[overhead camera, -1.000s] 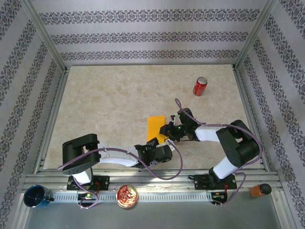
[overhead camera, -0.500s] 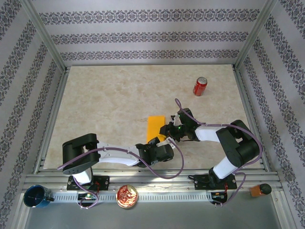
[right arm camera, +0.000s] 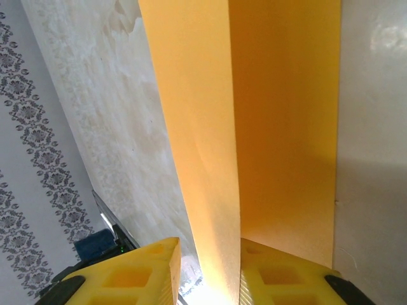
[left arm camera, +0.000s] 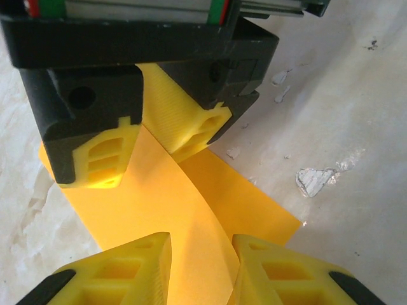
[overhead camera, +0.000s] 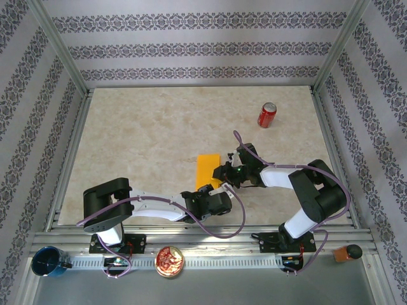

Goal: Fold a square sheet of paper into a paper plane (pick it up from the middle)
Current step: Fold the triangle a second time at the center of the table.

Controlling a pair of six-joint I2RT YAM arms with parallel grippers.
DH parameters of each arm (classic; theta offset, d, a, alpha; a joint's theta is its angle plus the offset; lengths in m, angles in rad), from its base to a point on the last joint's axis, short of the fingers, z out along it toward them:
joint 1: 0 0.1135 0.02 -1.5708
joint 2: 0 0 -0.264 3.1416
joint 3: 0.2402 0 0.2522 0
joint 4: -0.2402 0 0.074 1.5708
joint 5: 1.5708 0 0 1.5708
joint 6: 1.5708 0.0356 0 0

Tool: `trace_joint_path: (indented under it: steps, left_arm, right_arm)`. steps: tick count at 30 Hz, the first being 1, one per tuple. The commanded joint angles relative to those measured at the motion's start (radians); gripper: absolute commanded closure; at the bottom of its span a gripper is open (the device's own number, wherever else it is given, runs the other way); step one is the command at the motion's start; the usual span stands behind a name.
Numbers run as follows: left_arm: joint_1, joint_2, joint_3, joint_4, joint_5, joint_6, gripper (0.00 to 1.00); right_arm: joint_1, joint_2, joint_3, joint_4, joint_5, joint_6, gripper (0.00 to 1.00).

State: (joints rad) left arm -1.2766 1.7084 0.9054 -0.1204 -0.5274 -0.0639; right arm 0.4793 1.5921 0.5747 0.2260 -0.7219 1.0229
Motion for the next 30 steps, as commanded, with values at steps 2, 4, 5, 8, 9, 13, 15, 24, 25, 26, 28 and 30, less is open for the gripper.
trace_joint_path:
  steps: [2, 4, 5, 8, 9, 13, 15, 24, 25, 26, 28, 30]
  left_arm:
    - [-0.012, -0.023, -0.011, -0.025, -0.001, -0.036, 0.69]
    - [-0.012, -0.023, -0.012, -0.027, 0.003, -0.044, 0.69]
    - [-0.012, -0.023, -0.01, -0.033, 0.003, -0.05, 0.69]
    - [-0.012, -0.026, -0.005, -0.048, 0.001, -0.06, 0.69]
    - [-0.012, -0.029, -0.006, -0.051, 0.0, -0.063, 0.68]
    - [-0.012, -0.046, -0.019, -0.059, 0.012, -0.076, 0.65]
    - [-0.012, -0.062, -0.029, -0.059, 0.024, -0.08, 0.61]
    - [-0.009, -0.126, -0.058, -0.054, 0.111, 0.031, 0.25]
    - [-0.009, -0.128, -0.062, -0.051, 0.122, 0.049, 0.24]
    - [-0.009, -0.124, -0.062, -0.048, 0.128, 0.061, 0.24]
    - [-0.009, -0.105, -0.055, -0.05, 0.13, 0.069, 0.24]
    - [-0.009, -0.067, -0.031, -0.067, 0.113, 0.072, 0.24]
  right_arm:
    - [-0.003, -0.002, 0.02, -0.03, 0.031, -0.011, 0.71]
    - [0.0, 0.005, 0.021, -0.028, 0.036, -0.011, 0.71]
    - [0.004, 0.01, 0.022, -0.024, 0.038, -0.011, 0.71]
    - [0.014, 0.019, 0.028, -0.013, 0.041, -0.008, 0.72]
    - [0.017, 0.021, 0.031, -0.013, 0.043, -0.006, 0.72]
    - [0.021, 0.02, 0.042, -0.023, 0.05, -0.006, 0.76]
    - [0.021, 0.013, 0.042, -0.031, 0.061, -0.006, 0.77]
    - [0.019, -0.005, 0.039, -0.041, 0.079, 0.0, 0.78]
    - [0.018, -0.009, 0.037, -0.042, 0.082, 0.001, 0.78]
    - [0.016, -0.011, 0.037, -0.042, 0.082, 0.002, 0.78]
    - [0.015, -0.011, 0.037, -0.041, 0.082, 0.004, 0.78]
    - [0.015, -0.009, 0.037, -0.038, 0.081, 0.007, 0.78]
